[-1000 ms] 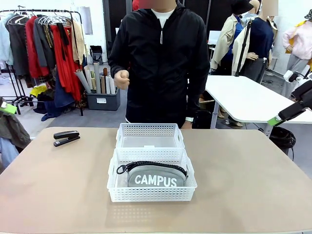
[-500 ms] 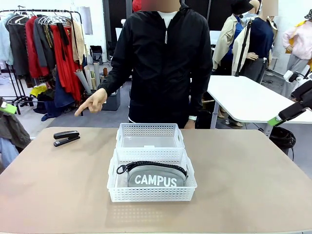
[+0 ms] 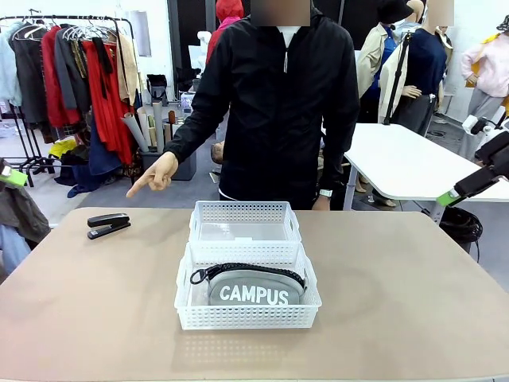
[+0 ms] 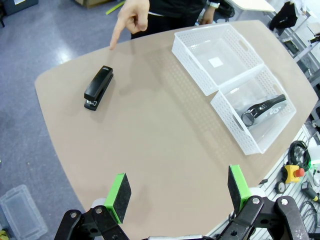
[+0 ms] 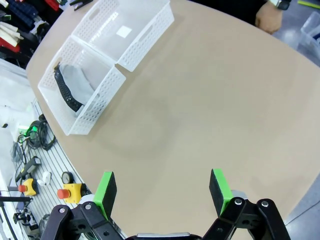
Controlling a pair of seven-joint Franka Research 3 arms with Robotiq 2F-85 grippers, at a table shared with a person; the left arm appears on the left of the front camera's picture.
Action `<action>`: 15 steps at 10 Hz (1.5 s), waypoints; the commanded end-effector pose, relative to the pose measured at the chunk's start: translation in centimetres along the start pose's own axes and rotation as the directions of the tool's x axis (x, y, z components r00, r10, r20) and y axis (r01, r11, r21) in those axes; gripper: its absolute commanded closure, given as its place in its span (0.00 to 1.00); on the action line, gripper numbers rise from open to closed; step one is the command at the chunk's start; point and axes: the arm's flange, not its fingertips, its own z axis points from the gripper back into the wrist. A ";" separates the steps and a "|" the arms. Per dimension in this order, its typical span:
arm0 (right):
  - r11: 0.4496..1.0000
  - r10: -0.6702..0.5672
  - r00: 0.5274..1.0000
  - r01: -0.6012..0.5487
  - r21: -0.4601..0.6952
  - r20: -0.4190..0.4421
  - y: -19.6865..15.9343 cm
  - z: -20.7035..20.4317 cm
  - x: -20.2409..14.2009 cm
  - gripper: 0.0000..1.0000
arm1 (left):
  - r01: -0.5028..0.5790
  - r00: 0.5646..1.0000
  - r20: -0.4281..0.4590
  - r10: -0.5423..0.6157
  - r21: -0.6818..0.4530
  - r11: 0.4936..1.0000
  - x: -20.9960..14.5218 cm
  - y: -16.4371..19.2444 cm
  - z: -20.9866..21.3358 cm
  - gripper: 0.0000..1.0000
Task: Distribute items into two baskets.
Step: Pick up the Stapler that the person points to.
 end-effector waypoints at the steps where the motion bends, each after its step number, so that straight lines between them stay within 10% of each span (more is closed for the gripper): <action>1: 1.000 -0.003 1.000 0.003 -0.004 0.004 0.0 0.0 0.2 0.02 | 0.003 1.000 0.006 -0.003 -0.006 1.000 0.1 -0.1 0.1 0.00; 15: 0.994 -0.081 0.986 0.069 0.090 0.147 1.2 4.4 -0.7 0.02 | 0.003 1.000 0.006 -0.003 -0.006 1.000 0.1 -0.1 0.1 0.00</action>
